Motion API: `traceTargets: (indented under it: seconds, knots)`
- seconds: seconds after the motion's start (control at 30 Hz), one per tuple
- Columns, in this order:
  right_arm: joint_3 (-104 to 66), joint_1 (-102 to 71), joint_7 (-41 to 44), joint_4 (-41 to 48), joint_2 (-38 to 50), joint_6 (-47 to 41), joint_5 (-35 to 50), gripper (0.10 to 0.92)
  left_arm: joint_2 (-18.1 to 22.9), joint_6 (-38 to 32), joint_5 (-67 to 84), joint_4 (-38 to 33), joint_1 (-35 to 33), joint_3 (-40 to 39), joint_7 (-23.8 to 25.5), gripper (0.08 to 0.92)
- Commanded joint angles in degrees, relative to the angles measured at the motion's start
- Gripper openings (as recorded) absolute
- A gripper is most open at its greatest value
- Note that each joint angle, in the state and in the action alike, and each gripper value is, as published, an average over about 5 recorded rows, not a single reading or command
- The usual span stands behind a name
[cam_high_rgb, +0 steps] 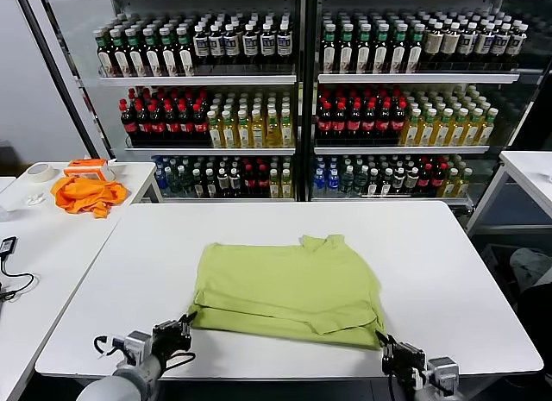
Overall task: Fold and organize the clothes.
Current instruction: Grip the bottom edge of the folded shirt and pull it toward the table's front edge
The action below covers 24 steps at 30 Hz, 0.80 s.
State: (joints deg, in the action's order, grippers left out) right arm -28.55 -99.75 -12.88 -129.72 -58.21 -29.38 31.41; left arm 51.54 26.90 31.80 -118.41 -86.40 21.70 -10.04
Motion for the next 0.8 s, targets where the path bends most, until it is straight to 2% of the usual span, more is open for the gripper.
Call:
traceTargets:
  seconds: [0.03, 0.13, 0.3, 0.47, 0.57, 0.7, 0.8]
  knots:
    - [-1.65, -6.09, 0.08, -3.15, 0.06, 0.36, -3.21, 0.116, -0.47, -0.39, -2.67, -6.37, -10.25, 4.36, 0.22, 0.082]
    - [-1.17, -5.81, -0.16, -2.36, 0.14, 0.66, -4.47, 0.129, -0.57, -0.36, -2.70, -6.30, -10.47, 5.42, 1.45, 0.082]
    - [-1.60, -6.26, -0.65, -3.75, 0.10, 0.78, -4.61, 0.251, -0.85, 1.63, -3.05, -7.73, -11.22, 5.51, 4.03, 0.107]
    - [-5.75, -7.05, -1.16, -7.42, 1.03, 0.43, -3.11, 0.398, -0.70, 1.51, -2.87, -10.16, -10.81, 5.13, 3.06, 0.242]
    - [-9.04, -3.59, -1.06, -8.15, 2.56, -0.33, 0.59, 0.485, -1.12, 0.67, -2.50, -10.79, -9.23, 5.90, 3.27, 0.328]
    - [-10.57, 3.96, -1.15, -6.96, 5.06, -1.74, 5.27, 0.597, -1.31, -2.14, 0.78, -9.89, -5.99, 6.97, 5.10, 0.441]
    - [-5.95, 14.44, -2.33, -2.20, 5.43, -3.07, 5.27, 0.684, -1.55, -3.34, 3.46, -9.06, -2.86, 7.92, 6.55, 0.528]
